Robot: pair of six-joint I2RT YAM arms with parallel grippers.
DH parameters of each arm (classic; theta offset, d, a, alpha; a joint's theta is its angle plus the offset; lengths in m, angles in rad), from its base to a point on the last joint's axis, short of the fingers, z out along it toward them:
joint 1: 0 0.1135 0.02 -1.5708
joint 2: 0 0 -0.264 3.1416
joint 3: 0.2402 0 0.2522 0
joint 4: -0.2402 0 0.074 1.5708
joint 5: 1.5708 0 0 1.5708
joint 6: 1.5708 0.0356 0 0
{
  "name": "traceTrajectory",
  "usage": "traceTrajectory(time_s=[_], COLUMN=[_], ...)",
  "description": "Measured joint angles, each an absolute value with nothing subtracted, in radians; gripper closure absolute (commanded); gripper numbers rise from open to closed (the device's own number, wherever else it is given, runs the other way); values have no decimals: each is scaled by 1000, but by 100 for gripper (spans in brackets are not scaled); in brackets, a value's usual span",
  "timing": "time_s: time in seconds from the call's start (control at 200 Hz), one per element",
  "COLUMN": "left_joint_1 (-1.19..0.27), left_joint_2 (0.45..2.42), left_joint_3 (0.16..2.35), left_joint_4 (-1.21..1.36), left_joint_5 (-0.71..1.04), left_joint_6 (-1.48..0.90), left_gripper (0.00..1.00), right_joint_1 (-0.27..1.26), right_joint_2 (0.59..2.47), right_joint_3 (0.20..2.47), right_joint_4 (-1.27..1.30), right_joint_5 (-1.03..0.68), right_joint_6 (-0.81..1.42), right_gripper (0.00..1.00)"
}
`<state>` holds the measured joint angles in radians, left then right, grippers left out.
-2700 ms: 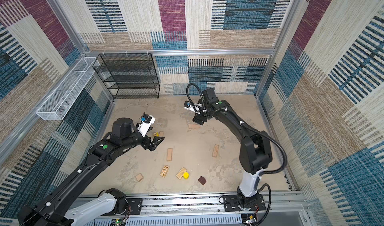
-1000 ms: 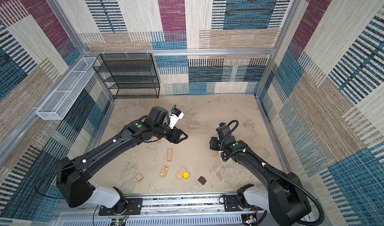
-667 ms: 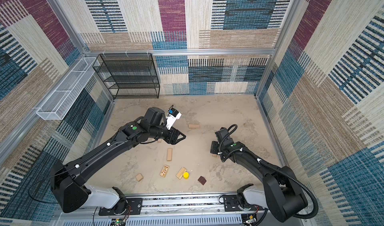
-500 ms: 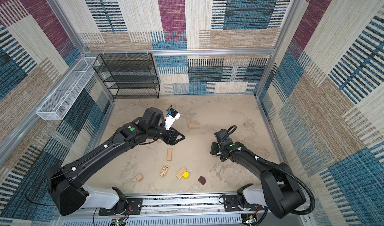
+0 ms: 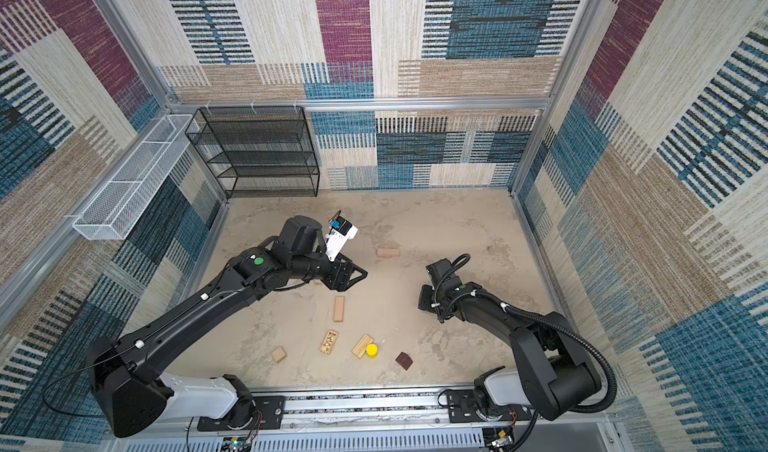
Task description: Build the wood block tower
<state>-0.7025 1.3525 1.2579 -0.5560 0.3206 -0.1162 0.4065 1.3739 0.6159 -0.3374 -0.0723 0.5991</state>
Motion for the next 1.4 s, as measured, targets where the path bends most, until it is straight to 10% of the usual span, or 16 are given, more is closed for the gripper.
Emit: traceTrajectory(time_s=[1.402], left_joint_1=[-698], left_joint_2=[1373], left_joint_3=[1245], left_joint_4=[-555], left_joint_5=[320], left_joint_6=[-112], left_gripper=[30], right_joint_1=[472], right_joint_2=[1599], right_joint_3=[744], right_joint_4=[-34], right_joint_5=[-492], right_joint_6=[851], right_gripper=[54])
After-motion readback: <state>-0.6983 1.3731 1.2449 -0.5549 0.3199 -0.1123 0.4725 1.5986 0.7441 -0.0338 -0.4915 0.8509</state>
